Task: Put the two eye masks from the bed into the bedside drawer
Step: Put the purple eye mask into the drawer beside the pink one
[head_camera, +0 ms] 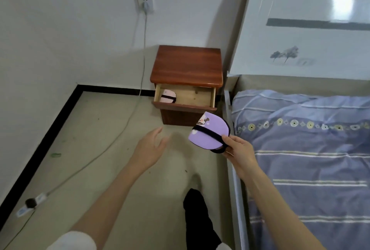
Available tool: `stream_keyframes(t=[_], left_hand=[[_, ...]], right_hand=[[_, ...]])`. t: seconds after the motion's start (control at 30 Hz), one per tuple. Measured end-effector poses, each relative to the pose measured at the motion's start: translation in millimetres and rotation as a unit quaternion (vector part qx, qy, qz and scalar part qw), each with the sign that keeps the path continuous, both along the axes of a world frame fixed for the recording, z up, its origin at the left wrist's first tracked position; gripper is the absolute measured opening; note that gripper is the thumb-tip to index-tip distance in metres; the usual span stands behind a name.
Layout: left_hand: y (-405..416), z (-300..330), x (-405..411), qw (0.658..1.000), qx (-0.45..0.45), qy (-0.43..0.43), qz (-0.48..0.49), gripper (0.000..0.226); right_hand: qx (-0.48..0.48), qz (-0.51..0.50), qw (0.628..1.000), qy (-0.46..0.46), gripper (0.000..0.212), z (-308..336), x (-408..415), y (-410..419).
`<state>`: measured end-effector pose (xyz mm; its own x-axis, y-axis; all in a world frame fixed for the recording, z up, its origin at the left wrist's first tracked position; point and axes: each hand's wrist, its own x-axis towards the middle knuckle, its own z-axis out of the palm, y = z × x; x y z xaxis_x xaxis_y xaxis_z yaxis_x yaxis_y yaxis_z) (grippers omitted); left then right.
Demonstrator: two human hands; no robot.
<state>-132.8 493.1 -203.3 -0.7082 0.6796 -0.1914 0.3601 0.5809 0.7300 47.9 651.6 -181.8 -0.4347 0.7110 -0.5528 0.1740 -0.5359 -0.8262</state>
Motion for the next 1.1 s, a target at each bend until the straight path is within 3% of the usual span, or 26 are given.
stream_keyframes(t=[0.13,0.2,0.4,0.8,1.0,1.1], left_hand=[[74,-26,-62,0.981,-0.089,0.133,-0.111,0.051],[105,-45,-86,0.969,-0.122,0.161,-0.140,0.052],[168,-126,-144,0.945,-0.212,0.193,-0.158,0.054],[242,-284,-233,0.926,-0.229,0.217,-0.209,0.056],[243,-303,-257,0.929,-0.205,0.213,-0.221,0.048],[247,-304,-262,0.929,-0.190,0.212,-0.235,0.041]], right_hand=[[-0.049,-0.016,0.998,-0.027,0.008,-24,-63,95],[-0.063,-0.006,0.997,-0.049,0.007,-43,-90,136],[-0.081,0.022,0.989,-0.122,0.032,-129,-169,220],[-0.091,0.045,0.978,-0.183,0.022,-306,-287,286],[-0.044,0.069,0.968,-0.239,0.018,-339,-321,298],[0.026,0.102,0.954,-0.282,0.024,-342,-325,301]])
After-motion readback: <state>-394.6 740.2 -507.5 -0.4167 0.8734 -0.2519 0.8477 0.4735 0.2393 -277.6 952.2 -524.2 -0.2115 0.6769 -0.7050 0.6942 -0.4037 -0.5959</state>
